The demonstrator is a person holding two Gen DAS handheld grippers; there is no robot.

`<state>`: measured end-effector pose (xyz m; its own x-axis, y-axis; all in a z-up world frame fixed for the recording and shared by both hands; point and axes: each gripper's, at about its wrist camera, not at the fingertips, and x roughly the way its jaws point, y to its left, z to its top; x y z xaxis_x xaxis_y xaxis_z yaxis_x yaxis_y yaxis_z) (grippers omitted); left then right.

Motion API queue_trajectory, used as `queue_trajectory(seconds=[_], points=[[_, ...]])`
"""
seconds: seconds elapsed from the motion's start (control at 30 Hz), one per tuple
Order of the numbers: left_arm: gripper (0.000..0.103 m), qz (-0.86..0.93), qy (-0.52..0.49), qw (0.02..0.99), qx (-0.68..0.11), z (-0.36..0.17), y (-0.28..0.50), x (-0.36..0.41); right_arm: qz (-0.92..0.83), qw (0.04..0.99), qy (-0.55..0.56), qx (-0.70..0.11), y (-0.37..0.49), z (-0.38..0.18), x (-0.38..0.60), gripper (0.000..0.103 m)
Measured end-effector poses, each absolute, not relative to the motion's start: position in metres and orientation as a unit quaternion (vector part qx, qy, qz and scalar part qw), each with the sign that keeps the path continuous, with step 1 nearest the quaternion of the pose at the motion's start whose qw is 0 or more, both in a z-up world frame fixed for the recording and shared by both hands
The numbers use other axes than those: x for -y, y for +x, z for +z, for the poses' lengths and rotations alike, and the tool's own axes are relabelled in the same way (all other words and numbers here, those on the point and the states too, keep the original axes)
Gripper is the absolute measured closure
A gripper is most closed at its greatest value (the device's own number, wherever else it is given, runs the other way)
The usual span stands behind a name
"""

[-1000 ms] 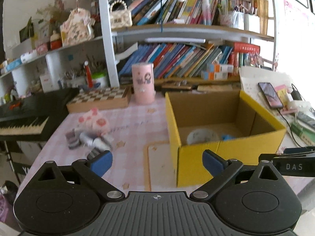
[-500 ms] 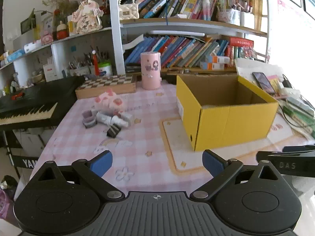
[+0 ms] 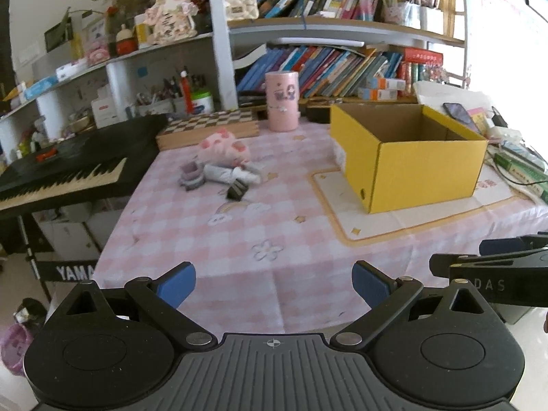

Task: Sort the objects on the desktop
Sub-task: 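Withdraw both tools from the box back toward the remaining objects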

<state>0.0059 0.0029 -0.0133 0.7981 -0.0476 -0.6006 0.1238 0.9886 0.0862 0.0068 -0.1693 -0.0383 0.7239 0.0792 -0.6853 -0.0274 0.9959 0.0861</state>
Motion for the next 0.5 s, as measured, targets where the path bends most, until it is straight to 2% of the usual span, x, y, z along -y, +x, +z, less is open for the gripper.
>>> queue_trajectory(seconds=[0.5], points=[[0.004,0.010,0.035,0.953,-0.301,-0.008,-0.012,-0.051,0.094,0.927,0.003,-0.364,0.009,-0.033,0.116,0.040]])
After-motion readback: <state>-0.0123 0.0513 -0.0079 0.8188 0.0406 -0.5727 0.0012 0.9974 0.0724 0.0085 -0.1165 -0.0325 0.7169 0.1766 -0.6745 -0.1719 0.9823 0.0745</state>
